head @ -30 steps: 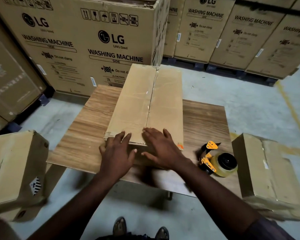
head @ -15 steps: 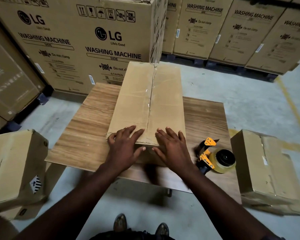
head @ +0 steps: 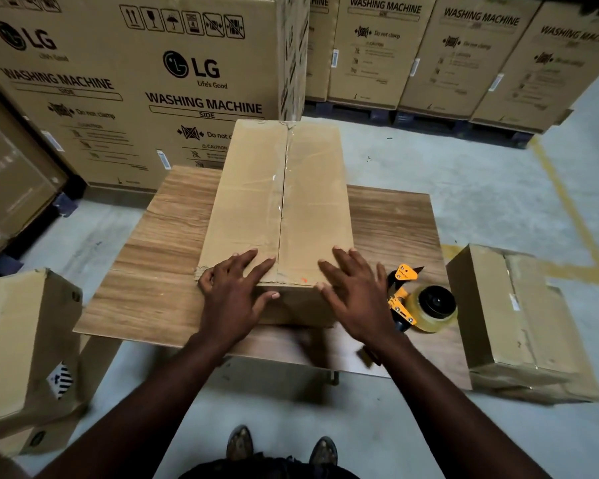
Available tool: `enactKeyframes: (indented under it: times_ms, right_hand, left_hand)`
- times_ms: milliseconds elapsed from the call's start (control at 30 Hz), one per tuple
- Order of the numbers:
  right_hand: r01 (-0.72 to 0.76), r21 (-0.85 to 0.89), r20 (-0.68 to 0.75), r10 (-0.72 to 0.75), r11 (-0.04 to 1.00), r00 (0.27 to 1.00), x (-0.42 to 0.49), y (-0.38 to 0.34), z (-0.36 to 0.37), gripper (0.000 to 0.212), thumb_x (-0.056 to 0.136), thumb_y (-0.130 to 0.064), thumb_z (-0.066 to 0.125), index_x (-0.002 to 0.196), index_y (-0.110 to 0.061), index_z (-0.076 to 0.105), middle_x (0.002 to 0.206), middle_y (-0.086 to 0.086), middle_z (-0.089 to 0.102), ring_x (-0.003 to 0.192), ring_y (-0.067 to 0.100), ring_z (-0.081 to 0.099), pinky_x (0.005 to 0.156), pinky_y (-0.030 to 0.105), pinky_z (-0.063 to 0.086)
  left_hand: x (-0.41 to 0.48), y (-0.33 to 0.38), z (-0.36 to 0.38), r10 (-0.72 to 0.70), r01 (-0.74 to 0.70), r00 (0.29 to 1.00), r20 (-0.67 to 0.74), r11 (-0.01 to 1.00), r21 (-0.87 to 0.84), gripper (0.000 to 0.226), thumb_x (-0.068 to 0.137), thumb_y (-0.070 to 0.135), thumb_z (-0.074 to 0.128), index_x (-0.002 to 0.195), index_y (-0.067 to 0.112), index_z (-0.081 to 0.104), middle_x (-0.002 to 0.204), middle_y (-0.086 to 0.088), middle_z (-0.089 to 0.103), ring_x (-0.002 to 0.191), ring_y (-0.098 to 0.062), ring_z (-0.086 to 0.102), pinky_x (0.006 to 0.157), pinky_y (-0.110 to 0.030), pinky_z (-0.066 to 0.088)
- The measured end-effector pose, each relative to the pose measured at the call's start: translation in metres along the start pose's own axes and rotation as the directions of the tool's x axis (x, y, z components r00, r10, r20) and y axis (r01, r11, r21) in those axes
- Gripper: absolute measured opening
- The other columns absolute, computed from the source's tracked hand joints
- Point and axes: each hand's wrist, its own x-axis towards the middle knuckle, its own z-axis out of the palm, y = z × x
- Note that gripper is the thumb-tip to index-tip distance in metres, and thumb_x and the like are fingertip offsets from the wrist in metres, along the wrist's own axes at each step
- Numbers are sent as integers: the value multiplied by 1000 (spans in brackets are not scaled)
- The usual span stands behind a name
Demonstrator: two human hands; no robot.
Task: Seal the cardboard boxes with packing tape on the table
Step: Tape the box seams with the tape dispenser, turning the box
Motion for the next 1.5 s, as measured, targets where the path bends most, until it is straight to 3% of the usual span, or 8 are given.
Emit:
enactKeyframes:
  times_ms: [167, 267, 367, 500, 733, 1200, 1433, 1500]
  right_hand:
    - [-354, 544, -221, 537, 760, 814, -20, 54, 14, 55, 90, -57, 47, 115, -14, 71, 116, 7, 68, 113, 29, 61, 98, 49, 47]
    - [-712, 575, -5, 872, 403, 489, -38, 84, 25, 60, 82, -53, 62, 117, -4, 64, 119, 22, 64, 116, 42, 58, 94, 46, 45]
    - [-837, 546, 301, 939, -29, 164, -55, 107, 40, 74, 84, -38, 79, 135, 4, 47, 132, 28, 55, 121, 42, 55, 93, 46, 47]
    - [-657, 664, 668, 678, -357, 307, -69, 127, 70, 43, 90, -29, 74, 123, -4, 61, 101, 17, 68, 85, 32, 66, 69, 39, 54]
    - [-483, 641, 767, 498, -596, 404, -56, 135, 82, 16, 93, -27, 66, 89, -14, 59, 74, 6, 60, 64, 23, 59, 61, 34, 55]
    - [-355, 851, 517, 729, -386, 449, 26, 102, 19, 30, 98, -19, 58, 70, -19, 46, 41, -4, 40, 32, 10, 39, 37, 16, 31]
    - [-170, 913, -168, 722, 371, 671, 37, 42, -86, 17, 89, -24, 74, 83, -11, 65, 63, 7, 63, 51, 21, 61, 54, 36, 54]
    - [-71, 910, -193, 568, 409, 800, 34, 27, -109, 10, 90, -16, 75, 94, -10, 68, 70, 7, 68, 60, 24, 65, 62, 38, 56]
  left_hand:
    - [0, 0, 4, 5, -5, 1000, -3, 1000, -7, 59, 88, 56, 64, 143, 48, 45, 154, 6, 42, 134, -27, 41, 101, -52, 28]
    - [0, -3, 5, 4, -4, 1000, 3, 1000, -30, 58, 88, 60, 55, 144, 49, 45, 154, 7, 41, 134, -26, 38, 101, -51, 25]
    - [0, -7, 3, 28, -27, 999, 24, 998, -56, 59, 87, 65, 52, 144, 51, 44, 153, 8, 40, 133, -23, 36, 100, -49, 25]
    - [-2, -21, -5, 76, -71, 996, 41, 992, -103, 57, 88, 62, 48, 144, 52, 45, 153, 12, 42, 131, -22, 39, 96, -43, 24]
    - [-16, -43, -13, 165, -158, 986, 28, 972, -175, 55, 85, 57, 55, 140, 51, 50, 150, 17, 45, 132, -20, 43, 97, -43, 26]
    - [-10, 6, -4, 62, -49, 997, 47, 966, -254, 59, 78, 52, 67, 136, 52, 54, 147, 18, 46, 132, -15, 39, 104, -37, 18]
    - [1, 27, -10, 21, 19, 993, 115, 940, -340, 60, 75, 51, 77, 131, 53, 57, 144, 24, 44, 129, -6, 34, 104, -36, 17]
    - [6, 24, -27, 39, 60, 978, 203, 886, -460, 53, 74, 56, 73, 125, 50, 61, 140, 27, 46, 127, 0, 36, 108, -31, 23]
